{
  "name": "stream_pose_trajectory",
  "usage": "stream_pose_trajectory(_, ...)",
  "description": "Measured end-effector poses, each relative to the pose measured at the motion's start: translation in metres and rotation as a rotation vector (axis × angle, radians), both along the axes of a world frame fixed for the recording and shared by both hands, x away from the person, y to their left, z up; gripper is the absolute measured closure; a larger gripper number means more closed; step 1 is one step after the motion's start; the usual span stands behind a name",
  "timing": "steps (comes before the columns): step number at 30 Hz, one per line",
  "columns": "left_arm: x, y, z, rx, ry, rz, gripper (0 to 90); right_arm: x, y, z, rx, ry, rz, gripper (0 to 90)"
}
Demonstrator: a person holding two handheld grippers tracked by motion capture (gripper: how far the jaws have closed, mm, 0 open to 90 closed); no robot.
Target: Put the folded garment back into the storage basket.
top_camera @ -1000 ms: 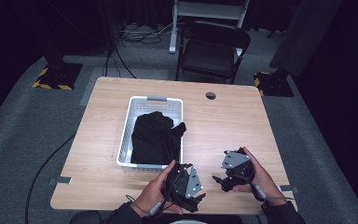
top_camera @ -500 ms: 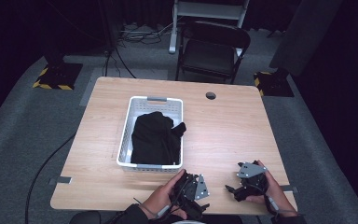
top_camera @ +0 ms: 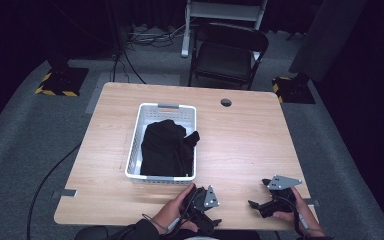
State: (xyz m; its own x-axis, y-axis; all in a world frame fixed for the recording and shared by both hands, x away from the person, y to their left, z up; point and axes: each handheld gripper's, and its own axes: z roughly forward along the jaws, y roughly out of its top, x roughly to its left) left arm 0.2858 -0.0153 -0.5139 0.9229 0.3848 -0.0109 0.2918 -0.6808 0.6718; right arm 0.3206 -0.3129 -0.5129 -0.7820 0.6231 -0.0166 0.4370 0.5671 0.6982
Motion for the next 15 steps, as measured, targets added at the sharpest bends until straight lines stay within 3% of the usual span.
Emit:
stream_pose_trajectory(2,-0.0003,0.0017,-0.002,-0.02,-0.009,-0.003,3.3,0.0,0.0,-0.0001,0.0,0.001,0.0,0.6)
stream_pose_trajectory(15,0.0004,0.0002,-0.0023,-0.015,-0.005,-0.001,1.7,-0.0001,-0.0001,-0.0002,0.002,0.0,-0.002,0.6)
